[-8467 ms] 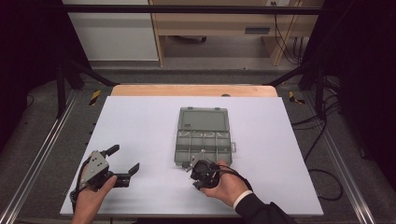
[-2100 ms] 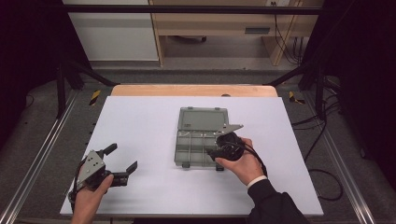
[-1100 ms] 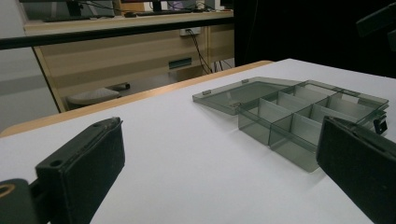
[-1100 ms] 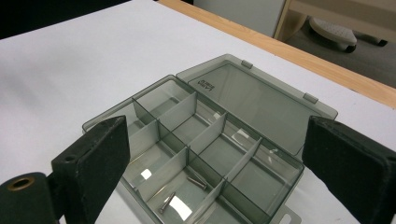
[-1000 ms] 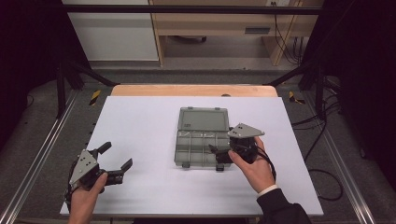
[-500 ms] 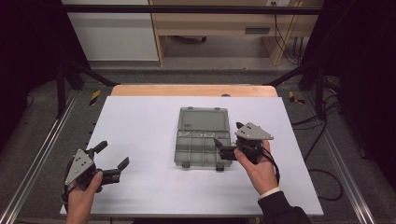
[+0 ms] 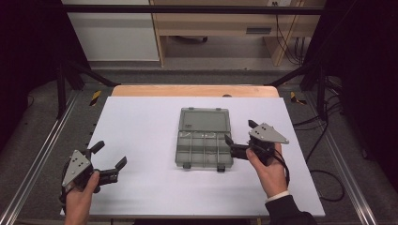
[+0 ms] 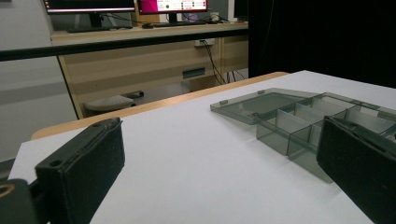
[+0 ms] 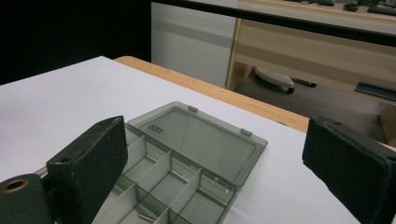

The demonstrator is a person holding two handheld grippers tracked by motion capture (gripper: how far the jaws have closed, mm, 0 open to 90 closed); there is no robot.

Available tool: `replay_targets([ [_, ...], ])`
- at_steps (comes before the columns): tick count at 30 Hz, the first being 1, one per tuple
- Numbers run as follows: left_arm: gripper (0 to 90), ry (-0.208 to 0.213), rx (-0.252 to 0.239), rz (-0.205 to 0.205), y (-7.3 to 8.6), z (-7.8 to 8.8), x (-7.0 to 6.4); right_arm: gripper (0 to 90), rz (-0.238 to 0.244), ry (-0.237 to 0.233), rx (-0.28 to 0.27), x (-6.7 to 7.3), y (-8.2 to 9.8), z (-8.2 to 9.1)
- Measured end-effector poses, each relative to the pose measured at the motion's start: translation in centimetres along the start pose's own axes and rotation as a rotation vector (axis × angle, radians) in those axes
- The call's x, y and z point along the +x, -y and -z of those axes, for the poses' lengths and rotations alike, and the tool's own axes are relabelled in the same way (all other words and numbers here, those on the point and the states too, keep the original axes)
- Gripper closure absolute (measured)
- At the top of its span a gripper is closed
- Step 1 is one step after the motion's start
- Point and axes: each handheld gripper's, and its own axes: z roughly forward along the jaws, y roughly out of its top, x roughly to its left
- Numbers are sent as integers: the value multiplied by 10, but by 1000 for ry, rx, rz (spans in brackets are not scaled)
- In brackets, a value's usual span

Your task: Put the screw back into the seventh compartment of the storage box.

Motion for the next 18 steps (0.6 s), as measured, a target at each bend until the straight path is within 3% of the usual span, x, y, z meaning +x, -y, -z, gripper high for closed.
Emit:
replay_targets([
  [13,11,-44,-16,23,1,9,13,52,-23,49,-40,-13,23,26],
  [18,11,-43,-18,25,2,11,17,52,-25,66,-34,-18,32,32],
])
